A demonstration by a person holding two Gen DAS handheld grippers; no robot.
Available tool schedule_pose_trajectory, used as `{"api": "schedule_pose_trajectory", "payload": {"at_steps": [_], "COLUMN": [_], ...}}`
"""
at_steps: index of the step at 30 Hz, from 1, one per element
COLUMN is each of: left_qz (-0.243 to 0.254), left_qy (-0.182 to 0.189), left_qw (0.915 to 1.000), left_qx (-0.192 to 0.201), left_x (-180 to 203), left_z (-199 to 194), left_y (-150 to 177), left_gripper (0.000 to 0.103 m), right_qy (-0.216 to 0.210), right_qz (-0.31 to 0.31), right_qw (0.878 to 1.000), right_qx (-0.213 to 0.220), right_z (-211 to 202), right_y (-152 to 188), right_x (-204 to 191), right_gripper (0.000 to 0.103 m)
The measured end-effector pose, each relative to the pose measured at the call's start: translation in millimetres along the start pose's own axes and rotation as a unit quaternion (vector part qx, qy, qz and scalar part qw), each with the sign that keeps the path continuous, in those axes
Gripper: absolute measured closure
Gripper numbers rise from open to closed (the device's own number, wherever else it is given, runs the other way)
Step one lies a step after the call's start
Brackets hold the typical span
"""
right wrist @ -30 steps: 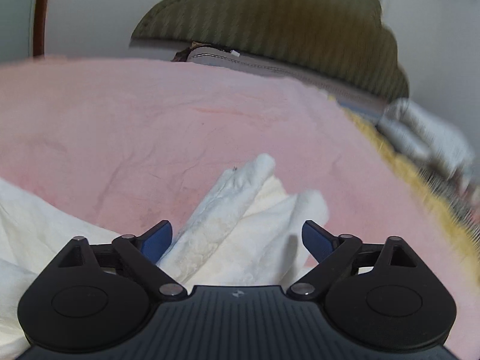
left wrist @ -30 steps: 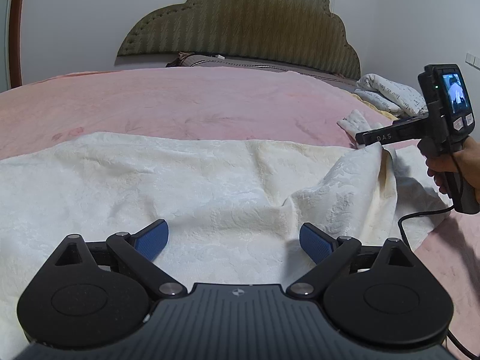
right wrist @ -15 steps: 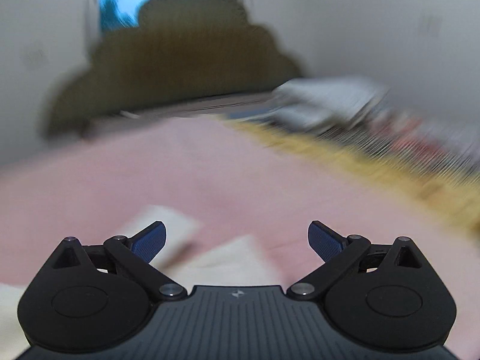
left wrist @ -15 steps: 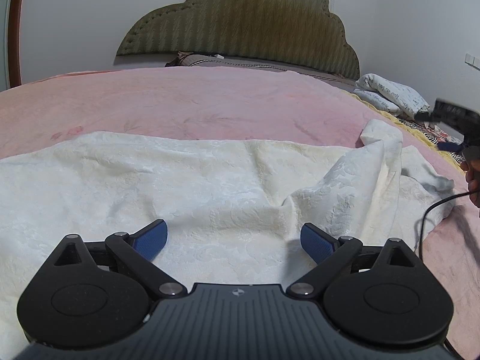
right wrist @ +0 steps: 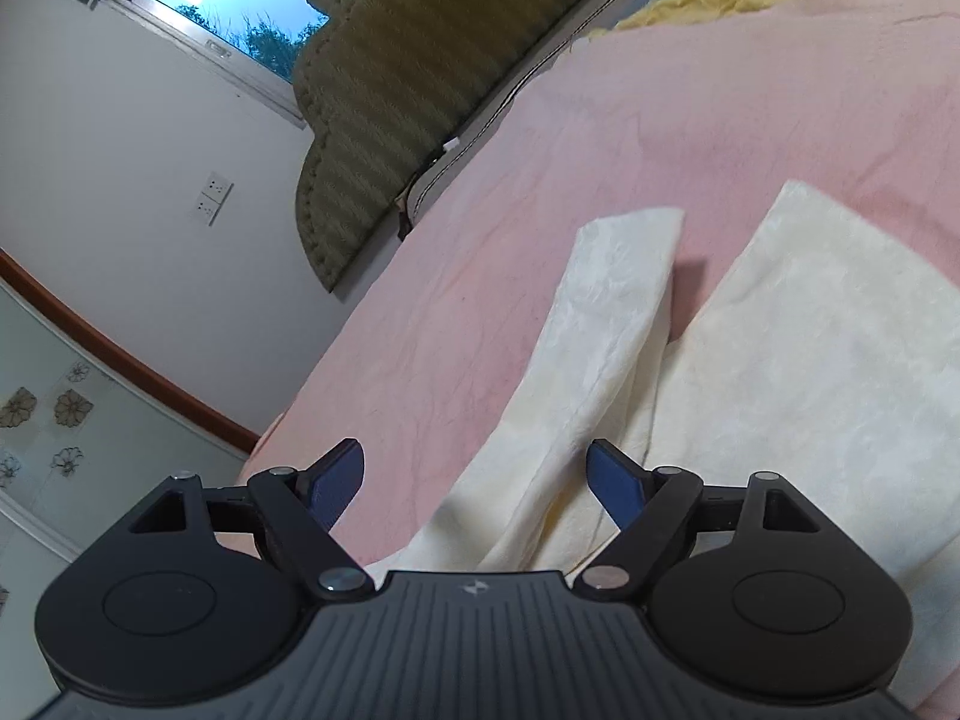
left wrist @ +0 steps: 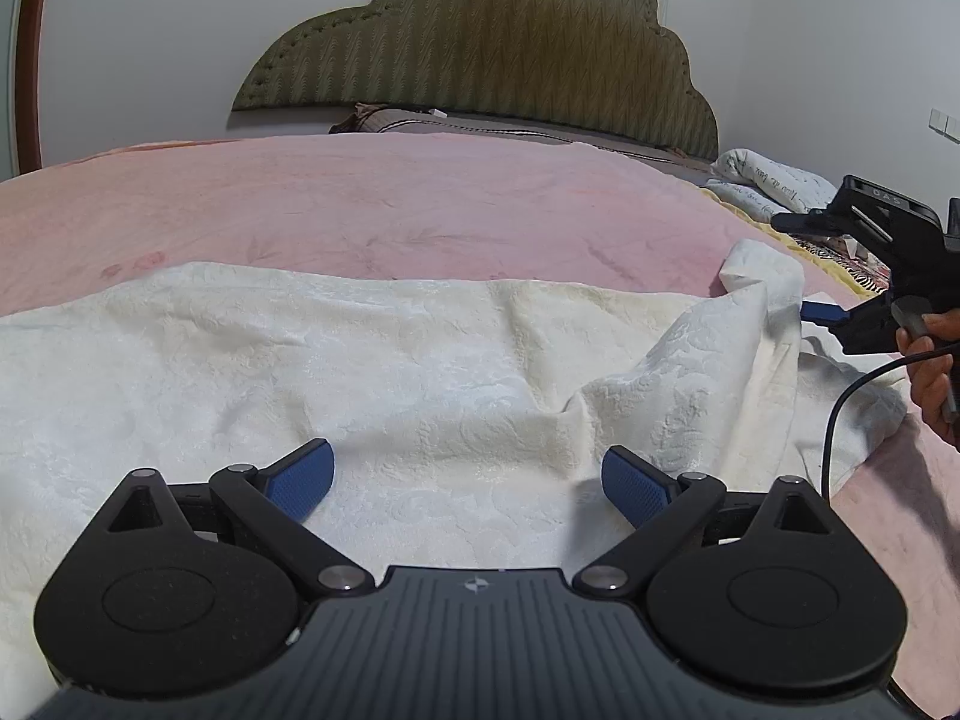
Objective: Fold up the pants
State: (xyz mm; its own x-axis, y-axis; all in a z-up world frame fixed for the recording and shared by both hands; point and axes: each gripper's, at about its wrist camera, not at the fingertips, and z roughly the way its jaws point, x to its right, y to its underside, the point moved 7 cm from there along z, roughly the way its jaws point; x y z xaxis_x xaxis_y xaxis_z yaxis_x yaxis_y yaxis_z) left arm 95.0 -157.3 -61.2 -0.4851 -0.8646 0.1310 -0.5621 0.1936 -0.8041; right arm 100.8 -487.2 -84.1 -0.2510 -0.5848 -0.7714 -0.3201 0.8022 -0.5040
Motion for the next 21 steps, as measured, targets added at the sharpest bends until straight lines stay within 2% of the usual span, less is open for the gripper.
{"api": "schedule_pose_trajectory", "payload": {"at_steps": [6,7,8,9,10,11,14,21], "left_qz": [-0.001,-0.001,-0.001,-0.002,-0.002,-0.003,-0.006,-0.013], "left_qy": [0.0,0.0,0.001,0.002,0.002,0.003,0.005,-0.011], "left_qw": [1.0,1.0,1.0,1.0,1.0,1.0,1.0,0.9994], "left_qx": [0.0,0.0,0.0,0.0,0.0,0.0,0.002,0.032], "left_x": [0.1,0.3,0.2,0.0,-0.5,-0.5,-0.8,0.2], "left_z": [-0.2,-0.2,0.0,0.4,0.8,0.7,0.1,-16.5], "left_y": [-0.1,-0.1,0.0,0.0,-0.1,0.0,-0.2,-7.4], "left_gripper": [0.006,0.006,0.006,0.006,0.006,0.006,0.006,0.006], "right_qy": [0.009,0.011,0.019,0.027,0.035,0.034,0.035,0.011], "right_qz": [0.039,0.048,0.054,0.058,0.061,0.06,0.035,-0.005], "right_qw": [0.998,0.998,0.997,0.997,0.997,0.997,0.996,0.993], "right_qx": [0.038,0.044,0.045,0.043,0.042,0.045,0.068,0.121], "right_z": [30.1,35.1,39.0,41.8,42.0,40.3,22.8,-49.3], "right_y": [-26.6,-30.8,-33.7,-34.9,-33.1,-31.8,-29.5,-40.3], "right_x": [18.3,23.0,27.4,30.9,35.7,37.0,32.5,8.6], "right_gripper": [0.021,0.027,0.05,0.066,0.092,0.095,0.097,0.097]}}
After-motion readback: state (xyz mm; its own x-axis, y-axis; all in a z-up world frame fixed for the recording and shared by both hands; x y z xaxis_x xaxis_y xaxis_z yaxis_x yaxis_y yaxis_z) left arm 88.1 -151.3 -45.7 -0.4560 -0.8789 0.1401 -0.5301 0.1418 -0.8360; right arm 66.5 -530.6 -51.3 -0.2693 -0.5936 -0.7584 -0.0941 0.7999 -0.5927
